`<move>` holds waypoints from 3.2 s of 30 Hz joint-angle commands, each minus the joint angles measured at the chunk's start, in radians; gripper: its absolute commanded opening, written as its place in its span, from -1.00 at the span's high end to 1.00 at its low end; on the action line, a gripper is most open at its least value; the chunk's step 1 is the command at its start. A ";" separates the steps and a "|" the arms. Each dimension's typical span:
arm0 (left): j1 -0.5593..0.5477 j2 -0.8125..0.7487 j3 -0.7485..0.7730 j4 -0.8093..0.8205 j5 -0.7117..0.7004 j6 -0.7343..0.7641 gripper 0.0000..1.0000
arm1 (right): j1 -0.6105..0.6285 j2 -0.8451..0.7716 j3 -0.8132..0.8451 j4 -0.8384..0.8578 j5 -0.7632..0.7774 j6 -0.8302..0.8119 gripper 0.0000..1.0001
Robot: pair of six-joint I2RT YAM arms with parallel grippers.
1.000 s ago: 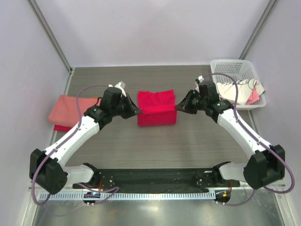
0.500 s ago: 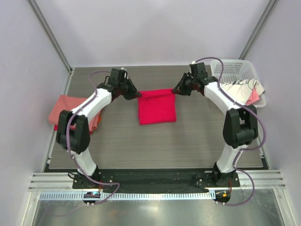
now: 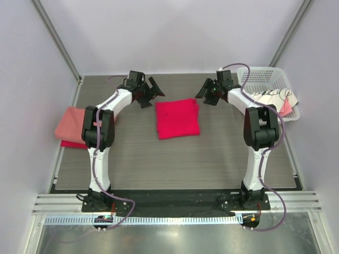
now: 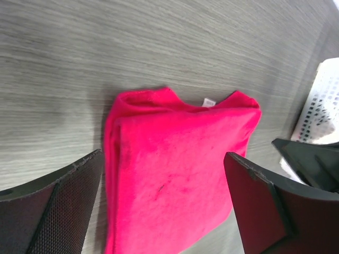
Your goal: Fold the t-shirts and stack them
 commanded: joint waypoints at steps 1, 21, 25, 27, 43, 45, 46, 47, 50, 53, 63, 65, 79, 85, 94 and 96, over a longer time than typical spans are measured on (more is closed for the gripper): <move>-0.007 -0.075 -0.075 0.024 -0.025 0.042 -0.91 | 0.008 -0.129 -0.149 0.162 0.020 -0.097 -0.26; -0.026 -0.256 -0.317 -0.109 -0.511 0.278 -0.96 | 0.021 0.076 -0.131 0.239 -0.174 -0.130 -0.62; -0.026 -0.283 -0.334 -0.155 -0.594 0.310 -0.89 | 0.028 0.105 -0.126 0.263 -0.188 -0.114 -0.44; -0.027 -0.291 -0.335 -0.193 -0.660 0.327 -0.84 | 0.030 0.122 -0.128 0.280 -0.200 -0.098 -0.31; -0.049 -0.150 -0.308 -0.460 -1.025 0.381 -0.62 | 0.038 0.130 -0.177 0.400 -0.252 -0.023 0.06; -0.050 -0.106 -0.292 -0.497 -1.118 0.376 -0.61 | 0.036 0.126 -0.181 0.405 -0.252 -0.023 0.08; -0.050 -0.089 -0.286 -0.529 -1.163 0.361 -0.60 | 0.038 0.124 -0.183 0.406 -0.251 -0.022 0.10; -0.049 -0.073 -0.277 -0.542 -1.198 0.357 -0.54 | 0.036 0.122 -0.185 0.406 -0.251 -0.022 0.11; -0.035 -0.023 -0.255 -0.575 -1.268 0.341 -0.35 | 0.036 0.122 -0.188 0.409 -0.248 -0.020 0.14; -0.017 0.022 -0.239 -0.578 -1.266 0.341 -0.03 | 0.036 0.127 -0.185 0.411 -0.254 -0.017 0.17; -0.058 0.004 -0.208 -0.605 -1.282 0.307 1.00 | 0.034 0.122 -0.189 0.412 -0.243 -0.017 0.37; -0.095 0.004 -0.180 -0.612 -1.262 0.303 1.00 | 0.034 0.124 -0.189 0.411 -0.241 -0.012 0.42; -0.241 0.011 0.117 -0.680 -0.978 0.258 -0.18 | -0.025 0.057 -0.258 0.412 -0.228 -0.009 0.28; -0.241 -0.088 0.120 -0.574 -0.805 0.274 -0.47 | -0.039 0.015 -0.295 0.417 -0.192 -0.008 -0.35; -0.198 -0.072 0.120 -0.318 -0.467 0.249 -0.73 | -0.038 0.052 -0.266 0.399 -0.186 0.008 -0.44; -0.176 -0.046 0.122 -0.278 -0.368 0.228 -0.68 | -0.032 0.067 -0.246 0.388 -0.200 0.001 -0.41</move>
